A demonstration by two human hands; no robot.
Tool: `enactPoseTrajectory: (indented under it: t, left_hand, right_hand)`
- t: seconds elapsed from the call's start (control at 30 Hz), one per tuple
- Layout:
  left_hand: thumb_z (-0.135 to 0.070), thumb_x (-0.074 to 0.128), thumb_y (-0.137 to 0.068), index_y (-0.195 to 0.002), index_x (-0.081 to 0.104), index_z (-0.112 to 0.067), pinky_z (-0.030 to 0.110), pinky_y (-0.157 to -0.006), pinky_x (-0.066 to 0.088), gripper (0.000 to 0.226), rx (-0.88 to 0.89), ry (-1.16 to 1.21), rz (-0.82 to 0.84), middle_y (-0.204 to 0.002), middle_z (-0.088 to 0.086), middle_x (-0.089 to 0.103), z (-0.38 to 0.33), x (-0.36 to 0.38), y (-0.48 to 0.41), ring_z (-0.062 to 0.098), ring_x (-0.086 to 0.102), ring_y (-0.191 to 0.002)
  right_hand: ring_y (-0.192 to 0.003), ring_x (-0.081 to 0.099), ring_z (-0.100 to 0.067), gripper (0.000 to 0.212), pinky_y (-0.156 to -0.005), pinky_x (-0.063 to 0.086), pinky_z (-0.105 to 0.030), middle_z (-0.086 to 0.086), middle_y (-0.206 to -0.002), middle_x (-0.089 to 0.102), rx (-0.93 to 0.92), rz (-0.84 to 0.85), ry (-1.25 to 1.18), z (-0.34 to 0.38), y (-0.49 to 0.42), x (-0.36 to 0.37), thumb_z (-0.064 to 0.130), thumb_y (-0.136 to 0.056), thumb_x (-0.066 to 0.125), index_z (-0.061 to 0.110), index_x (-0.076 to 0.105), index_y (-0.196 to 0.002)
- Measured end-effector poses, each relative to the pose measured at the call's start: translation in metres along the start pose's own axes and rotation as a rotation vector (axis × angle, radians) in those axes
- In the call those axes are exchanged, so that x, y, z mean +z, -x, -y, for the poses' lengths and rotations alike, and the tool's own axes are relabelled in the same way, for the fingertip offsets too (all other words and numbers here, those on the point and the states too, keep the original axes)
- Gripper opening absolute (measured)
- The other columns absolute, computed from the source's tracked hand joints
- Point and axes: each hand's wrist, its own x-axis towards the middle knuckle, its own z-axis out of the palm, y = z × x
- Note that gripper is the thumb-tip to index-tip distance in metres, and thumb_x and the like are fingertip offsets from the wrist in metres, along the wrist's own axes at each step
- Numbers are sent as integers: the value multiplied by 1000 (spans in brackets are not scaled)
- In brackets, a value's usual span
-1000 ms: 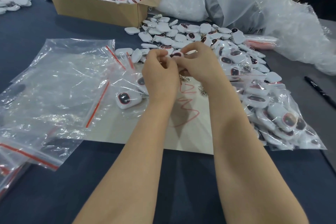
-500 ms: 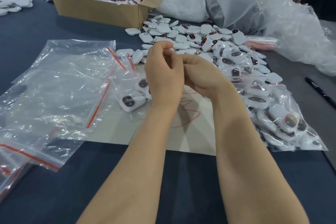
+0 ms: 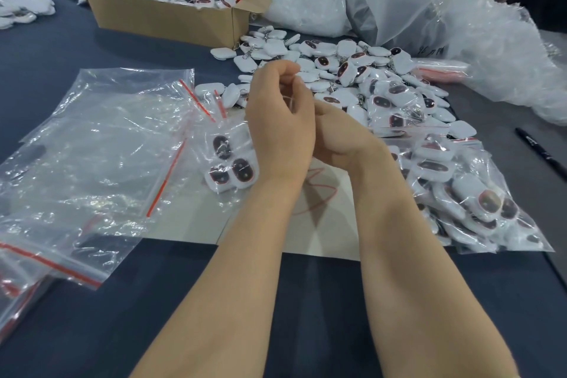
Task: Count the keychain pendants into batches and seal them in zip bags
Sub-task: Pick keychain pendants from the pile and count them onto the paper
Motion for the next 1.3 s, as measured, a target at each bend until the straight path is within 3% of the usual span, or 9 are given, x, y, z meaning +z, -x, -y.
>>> enactPoseTrajectory:
  t: [0.1,0.23,0.33,0.47,0.67,0.9,1.03,1.17,1.3]
  left_hand:
    - [-5,54,-89,-95,59,-13,20,-78,48,11,-60,-21,44,-93,0,61,6,2,3,10,58,-83]
    - [-5,53,-90,-101,58,-10,31,-84,49,13,-156,-86,150,-100,5,62,20,5,6,16,59,-89]
    - [-10,53,-90,-107,56,-11,34,-81,47,17,-184,-262,299,-105,5,61,26,7,10,21,58,-93]
    - [-13,46,-89,-112,55,-11,37,-77,37,25,-87,-603,534,-113,10,58,31,8,15,30,54,-102]
    - [-9,44,-88,-116,55,-10,35,-77,36,31,-64,-687,573,-116,11,56,31,8,14,31,52,-105]
    - [-18,46,-91,-104,56,-8,33,-69,30,19,-69,-671,563,-107,11,56,27,7,13,31,53,-99]
    - [-22,47,-92,-107,54,-7,33,-69,30,23,-46,-709,580,-110,13,54,27,7,16,32,52,-101]
    - [-22,49,-90,-107,55,-8,32,-69,31,22,-60,-698,566,-111,12,55,27,7,15,32,52,-103]
    - [-23,49,-90,-110,56,-9,33,-70,30,26,-68,-715,575,-114,12,55,27,8,14,32,53,-105]
  right_hand:
    - [-83,64,-17,36,-77,53,-45,-4,-93,72,-10,-226,450,-4,-8,3,-1,-94,42,23,69,-86]
    - [-66,61,-8,15,-60,50,-20,-4,-82,66,9,-578,433,-8,-18,-5,2,-92,49,6,63,-96]
    - [-92,59,-10,27,-79,42,-16,-5,-109,67,-13,-819,723,-13,-17,-16,2,-88,47,10,68,-104]
    - [-133,35,-29,33,-111,24,-32,-12,-142,44,137,-656,1073,-23,-18,-20,6,-86,47,16,73,-104]
    - [-139,26,-29,39,-116,18,-34,-11,-149,35,148,-637,1163,-33,-22,-24,17,-94,48,11,54,-133]
    - [-114,51,-14,51,-100,33,-19,-9,-142,38,-145,-912,583,-29,-19,-15,8,-93,50,13,37,-143]
    - [-116,55,-17,50,-104,42,-31,-4,-136,48,-177,-910,321,-24,-21,-10,7,-91,57,13,42,-138]
    - [-79,56,-17,10,-77,49,-34,-4,-90,62,-170,-839,247,-25,-20,-9,16,-91,63,10,63,-99]
    - [-50,51,-14,34,-57,43,-27,-6,-58,57,-116,-828,181,-24,-19,-12,29,-90,64,4,58,-68]
